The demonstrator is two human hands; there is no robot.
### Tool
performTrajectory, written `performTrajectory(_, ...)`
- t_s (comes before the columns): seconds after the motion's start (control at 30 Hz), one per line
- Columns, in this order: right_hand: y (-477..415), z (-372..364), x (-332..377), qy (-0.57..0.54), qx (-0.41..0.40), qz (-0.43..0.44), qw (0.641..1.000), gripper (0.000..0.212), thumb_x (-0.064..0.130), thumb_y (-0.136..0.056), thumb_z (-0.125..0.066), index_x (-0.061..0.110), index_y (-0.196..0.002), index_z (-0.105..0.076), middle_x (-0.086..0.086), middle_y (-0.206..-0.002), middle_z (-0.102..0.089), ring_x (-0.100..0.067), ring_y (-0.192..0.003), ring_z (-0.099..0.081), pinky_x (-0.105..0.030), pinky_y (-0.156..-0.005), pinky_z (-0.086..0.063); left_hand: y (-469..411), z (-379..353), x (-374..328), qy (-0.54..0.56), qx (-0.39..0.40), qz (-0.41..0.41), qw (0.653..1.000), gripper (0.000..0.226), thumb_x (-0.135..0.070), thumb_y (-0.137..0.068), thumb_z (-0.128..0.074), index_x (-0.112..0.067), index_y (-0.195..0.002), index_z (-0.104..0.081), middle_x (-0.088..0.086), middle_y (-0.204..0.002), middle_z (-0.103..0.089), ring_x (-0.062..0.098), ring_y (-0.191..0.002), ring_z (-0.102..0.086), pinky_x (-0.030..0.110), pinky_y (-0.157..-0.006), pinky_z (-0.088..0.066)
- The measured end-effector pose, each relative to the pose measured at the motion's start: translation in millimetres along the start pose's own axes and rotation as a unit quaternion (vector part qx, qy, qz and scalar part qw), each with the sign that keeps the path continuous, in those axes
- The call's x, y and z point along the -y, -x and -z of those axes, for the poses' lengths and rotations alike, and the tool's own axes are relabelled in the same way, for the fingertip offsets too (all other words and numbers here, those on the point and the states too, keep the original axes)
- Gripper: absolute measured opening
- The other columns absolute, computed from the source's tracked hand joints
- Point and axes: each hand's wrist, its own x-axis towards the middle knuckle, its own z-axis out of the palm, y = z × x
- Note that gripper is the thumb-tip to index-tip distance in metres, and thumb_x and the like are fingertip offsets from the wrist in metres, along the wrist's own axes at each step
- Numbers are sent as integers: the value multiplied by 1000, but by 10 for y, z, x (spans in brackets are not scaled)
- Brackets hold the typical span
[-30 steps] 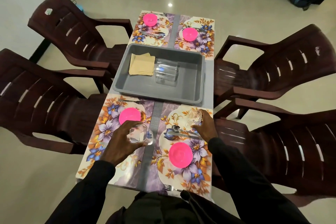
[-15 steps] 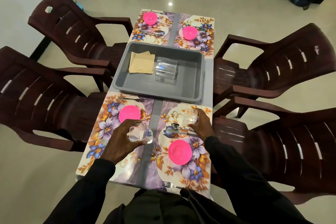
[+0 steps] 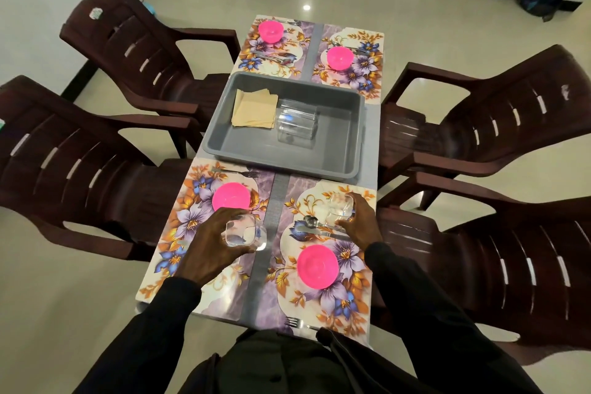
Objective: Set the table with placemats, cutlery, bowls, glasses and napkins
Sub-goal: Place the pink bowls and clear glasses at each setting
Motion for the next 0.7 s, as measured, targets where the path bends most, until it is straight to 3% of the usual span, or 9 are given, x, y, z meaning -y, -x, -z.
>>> performTrajectory(0.4, 45, 101, -67, 0, -14, -4, 1000, 74, 10, -78, -86, 9, -141, -48, -10, -141, -56, -26, -129, -53, -40, -113, -43, -14, -37, -40, -9, 8, -14, 1000, 70, -38, -67, -94, -23, -128, -63, -9, -127, -64, -3, -112, -58, 1, -91, -42)
performTrajectory(0.7, 86, 205, -79, -19, -13, -16, 1000, 70, 22, -73, -91, 15, -132, -54, -5, -128, -63, -21, -115, -61, -38, -102, -53, -2, -32, -71, 0, 4, -16, 1000, 72, -43, -66, -91, -20, -128, -64, -6, -127, -65, 5, -113, -60, 1, -91, -41)
